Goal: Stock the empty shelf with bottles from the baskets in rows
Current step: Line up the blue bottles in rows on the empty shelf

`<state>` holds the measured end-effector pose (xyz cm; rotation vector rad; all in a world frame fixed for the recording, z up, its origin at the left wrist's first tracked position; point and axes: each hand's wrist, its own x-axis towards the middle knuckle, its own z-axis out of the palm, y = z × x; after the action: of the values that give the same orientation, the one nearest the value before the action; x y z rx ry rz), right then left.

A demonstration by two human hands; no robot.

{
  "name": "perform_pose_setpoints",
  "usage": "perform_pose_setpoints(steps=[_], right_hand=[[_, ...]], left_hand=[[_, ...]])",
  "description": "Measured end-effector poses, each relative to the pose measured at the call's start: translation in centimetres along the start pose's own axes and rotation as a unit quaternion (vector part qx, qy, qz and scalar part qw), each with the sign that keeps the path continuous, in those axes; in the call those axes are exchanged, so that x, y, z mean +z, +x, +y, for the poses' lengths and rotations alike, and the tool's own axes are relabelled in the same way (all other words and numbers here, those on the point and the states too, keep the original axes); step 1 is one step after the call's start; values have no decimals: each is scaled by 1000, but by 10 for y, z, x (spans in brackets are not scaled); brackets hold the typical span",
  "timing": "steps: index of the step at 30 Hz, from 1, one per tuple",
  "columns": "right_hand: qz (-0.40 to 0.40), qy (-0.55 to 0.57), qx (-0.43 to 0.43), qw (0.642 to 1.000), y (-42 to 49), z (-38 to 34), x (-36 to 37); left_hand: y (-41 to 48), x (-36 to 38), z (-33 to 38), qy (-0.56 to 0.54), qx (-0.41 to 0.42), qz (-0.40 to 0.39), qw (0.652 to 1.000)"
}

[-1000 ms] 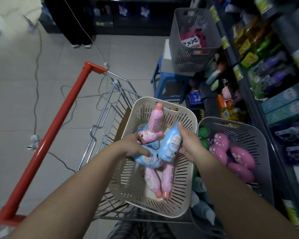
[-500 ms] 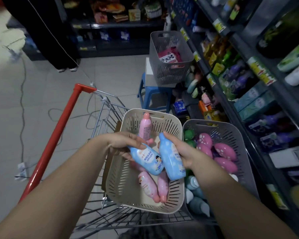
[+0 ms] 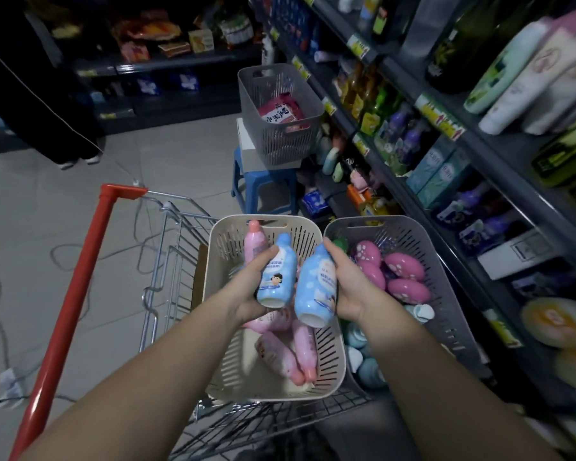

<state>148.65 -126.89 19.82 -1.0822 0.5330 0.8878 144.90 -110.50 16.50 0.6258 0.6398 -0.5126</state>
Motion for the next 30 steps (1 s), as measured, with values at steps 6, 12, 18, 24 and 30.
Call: perform_pose_setpoints(steps=[6, 12, 18, 24, 30], right_hand=[[23, -24, -24, 999, -20, 7, -23], [43, -61, -120, 990, -50, -4, -43], [68, 18, -237, 969, -88, -16, -62], [124, 65, -324, 936, -156, -25, -110], [162, 43, -387, 907, -262, -17, -202]], left_hand=[[0, 9, -7, 76, 3, -11, 997], [-13, 52, -8, 228, 58, -50, 971], [-20, 95, -14, 280, 108, -96, 949], [-24, 172, -62, 332, 132, -145, 923], [-39, 266, -162, 351, 133, -225, 899]])
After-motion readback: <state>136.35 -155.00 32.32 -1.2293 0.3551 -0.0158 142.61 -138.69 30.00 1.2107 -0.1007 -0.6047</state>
